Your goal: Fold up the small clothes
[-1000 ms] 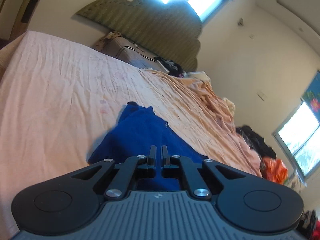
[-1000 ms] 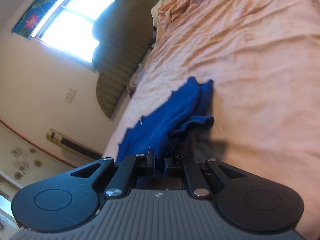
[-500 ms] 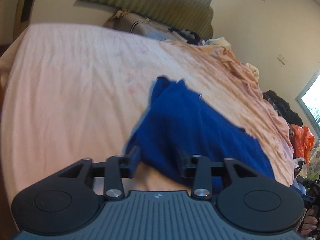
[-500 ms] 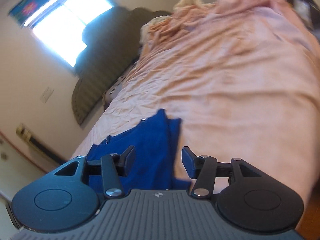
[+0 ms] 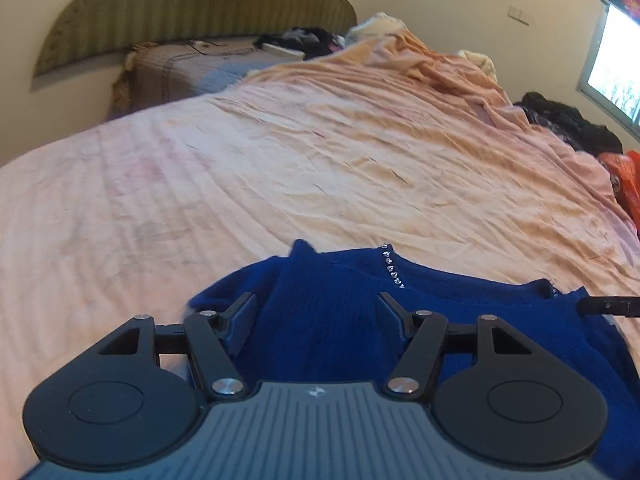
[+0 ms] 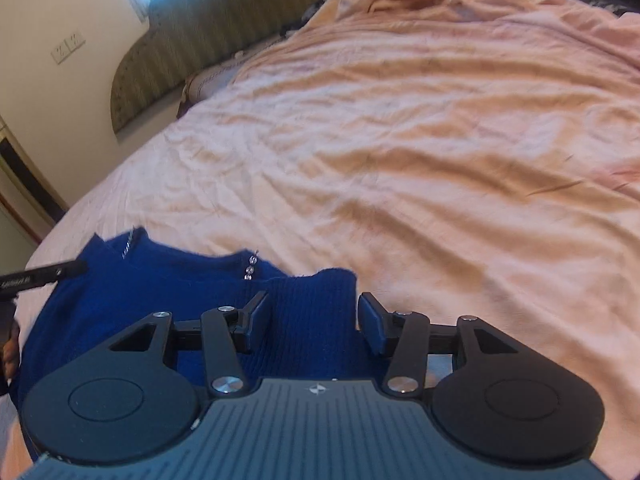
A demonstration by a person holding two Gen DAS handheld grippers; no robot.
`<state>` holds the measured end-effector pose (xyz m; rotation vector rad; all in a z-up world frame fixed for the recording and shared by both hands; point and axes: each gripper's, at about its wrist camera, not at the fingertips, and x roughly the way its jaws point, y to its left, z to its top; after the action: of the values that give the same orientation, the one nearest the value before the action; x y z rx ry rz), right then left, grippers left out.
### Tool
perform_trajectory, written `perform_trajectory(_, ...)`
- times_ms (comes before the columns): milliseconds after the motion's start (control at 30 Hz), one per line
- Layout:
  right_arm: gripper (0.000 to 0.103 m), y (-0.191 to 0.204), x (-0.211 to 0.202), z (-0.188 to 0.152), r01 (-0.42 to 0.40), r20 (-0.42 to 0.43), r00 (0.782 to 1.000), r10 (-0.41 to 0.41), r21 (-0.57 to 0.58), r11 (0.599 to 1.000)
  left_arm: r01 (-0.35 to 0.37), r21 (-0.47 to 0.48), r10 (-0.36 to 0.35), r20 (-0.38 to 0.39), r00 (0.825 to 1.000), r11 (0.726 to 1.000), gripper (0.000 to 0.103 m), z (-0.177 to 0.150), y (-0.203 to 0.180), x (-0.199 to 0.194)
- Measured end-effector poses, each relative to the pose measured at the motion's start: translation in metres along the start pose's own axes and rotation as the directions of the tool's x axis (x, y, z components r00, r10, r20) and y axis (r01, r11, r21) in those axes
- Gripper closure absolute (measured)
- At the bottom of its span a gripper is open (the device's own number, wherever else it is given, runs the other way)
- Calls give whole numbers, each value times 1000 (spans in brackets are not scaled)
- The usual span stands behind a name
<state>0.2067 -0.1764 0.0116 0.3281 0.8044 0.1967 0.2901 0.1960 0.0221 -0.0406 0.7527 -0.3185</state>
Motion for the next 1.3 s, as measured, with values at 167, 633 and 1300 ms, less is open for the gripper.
perform_trajectory(167, 91, 2, -5, 3, -57, 61, 996, 59, -30, 998, -40, 117, 41, -2, 999, 992, 86, 3, -12, 22)
perform_trajectory(633, 60, -17, -17, -2, 21, 171, 984, -50, 169, 985, -257, -112, 274, 174, 946, 960, 94, 7, 31, 2)
perform_trajectory(1300, 22, 5, -172, -204, -220, 222, 967, 125, 482, 848, 401, -708, -218, 340, 915, 581, 10, -175, 52, -137)
